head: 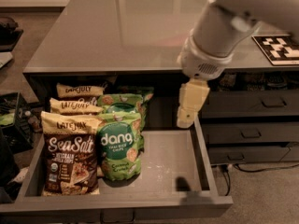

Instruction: Pick green rice chip bag from top drawer and place on counter

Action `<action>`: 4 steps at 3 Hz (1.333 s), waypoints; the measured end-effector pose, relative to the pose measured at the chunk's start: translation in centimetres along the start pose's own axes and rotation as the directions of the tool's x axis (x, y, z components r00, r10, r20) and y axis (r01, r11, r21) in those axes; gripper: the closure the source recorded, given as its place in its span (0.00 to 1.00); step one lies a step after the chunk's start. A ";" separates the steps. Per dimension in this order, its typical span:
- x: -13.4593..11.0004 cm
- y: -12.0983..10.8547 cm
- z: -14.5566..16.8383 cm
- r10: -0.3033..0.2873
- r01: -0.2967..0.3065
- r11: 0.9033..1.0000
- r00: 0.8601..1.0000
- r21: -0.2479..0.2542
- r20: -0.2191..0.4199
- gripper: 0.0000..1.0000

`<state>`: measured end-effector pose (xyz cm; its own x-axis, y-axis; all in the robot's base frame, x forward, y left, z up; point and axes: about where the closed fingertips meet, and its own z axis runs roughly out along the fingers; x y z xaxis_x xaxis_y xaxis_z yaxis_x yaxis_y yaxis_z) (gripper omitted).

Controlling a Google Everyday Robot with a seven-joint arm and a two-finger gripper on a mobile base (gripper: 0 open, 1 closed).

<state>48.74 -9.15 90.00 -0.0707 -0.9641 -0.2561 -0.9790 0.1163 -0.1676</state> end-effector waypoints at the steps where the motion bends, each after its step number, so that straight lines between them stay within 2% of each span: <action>1: -1.9 0.1 3.5 -0.003 0.004 0.999 1.000 -0.054 0.019 0.00; 2: -2.0 0.1 3.7 -0.003 0.004 0.998 1.000 -0.058 0.020 0.00; 3: -3.2 0.2 5.3 -0.030 0.032 0.998 0.999 -0.046 0.042 0.00; 4: -6.4 -0.2 9.0 -0.098 0.100 0.994 0.994 -0.049 0.046 0.00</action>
Offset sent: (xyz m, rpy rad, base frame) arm 0.0067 0.0244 -0.0260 0.0198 0.0446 0.0190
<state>51.09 -0.88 83.11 0.0342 -0.9589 -0.2818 -0.9893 0.0076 -0.1460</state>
